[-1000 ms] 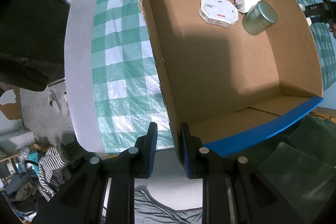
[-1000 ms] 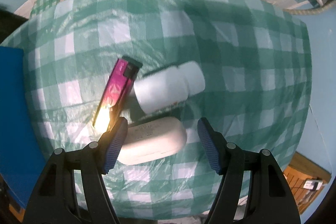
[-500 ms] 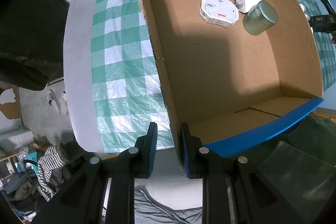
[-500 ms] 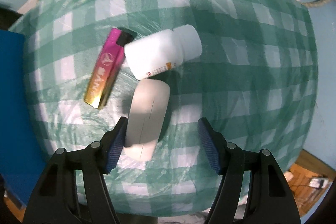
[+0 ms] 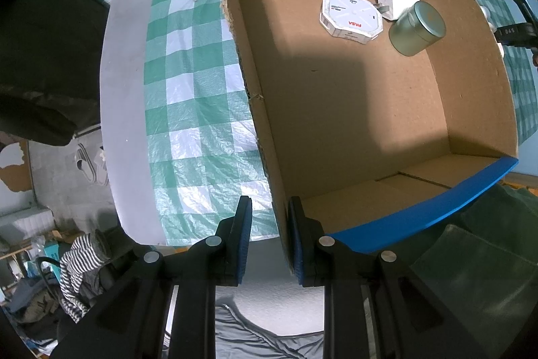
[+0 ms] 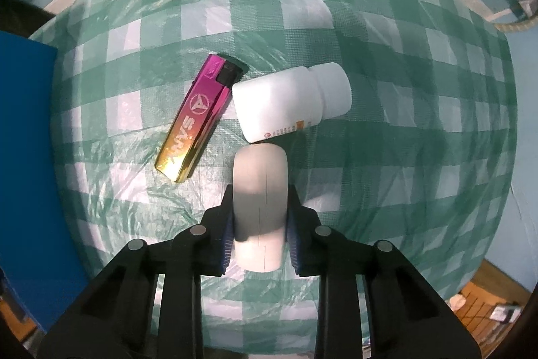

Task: Organize rigid objects
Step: 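Lower the right gripper around the white oval bar and close, then carry the white oval case into the box with the right gripper and release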

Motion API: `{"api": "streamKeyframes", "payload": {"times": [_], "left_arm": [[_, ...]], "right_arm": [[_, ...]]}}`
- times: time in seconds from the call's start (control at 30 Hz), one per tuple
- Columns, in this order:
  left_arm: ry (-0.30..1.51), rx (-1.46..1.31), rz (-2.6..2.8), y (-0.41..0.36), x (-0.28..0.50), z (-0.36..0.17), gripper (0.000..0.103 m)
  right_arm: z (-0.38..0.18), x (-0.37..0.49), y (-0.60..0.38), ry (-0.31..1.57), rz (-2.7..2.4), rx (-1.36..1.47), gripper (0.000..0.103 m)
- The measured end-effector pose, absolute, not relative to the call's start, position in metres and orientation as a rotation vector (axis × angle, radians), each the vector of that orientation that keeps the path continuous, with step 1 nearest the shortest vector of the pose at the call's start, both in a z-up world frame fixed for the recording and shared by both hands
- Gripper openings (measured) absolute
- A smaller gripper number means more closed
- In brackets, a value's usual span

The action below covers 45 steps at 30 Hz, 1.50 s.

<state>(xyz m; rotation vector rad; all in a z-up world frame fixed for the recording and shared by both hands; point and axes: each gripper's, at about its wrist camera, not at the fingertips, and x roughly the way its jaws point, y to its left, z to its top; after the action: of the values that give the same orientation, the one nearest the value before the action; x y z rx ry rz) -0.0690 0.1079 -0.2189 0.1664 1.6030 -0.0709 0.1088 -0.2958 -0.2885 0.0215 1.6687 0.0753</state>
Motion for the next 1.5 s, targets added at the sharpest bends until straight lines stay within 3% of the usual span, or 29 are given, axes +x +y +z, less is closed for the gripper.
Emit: {"api": "streamKeyframes", "payload": {"times": [1.5], "left_arm": [[1.594, 0.155, -0.08, 0.111, -0.068, -0.216, 0.022]], "right_arm": [[-0.151, 0.094, -0.13, 1.472, 0.548, -0.304, 0.025]]}}
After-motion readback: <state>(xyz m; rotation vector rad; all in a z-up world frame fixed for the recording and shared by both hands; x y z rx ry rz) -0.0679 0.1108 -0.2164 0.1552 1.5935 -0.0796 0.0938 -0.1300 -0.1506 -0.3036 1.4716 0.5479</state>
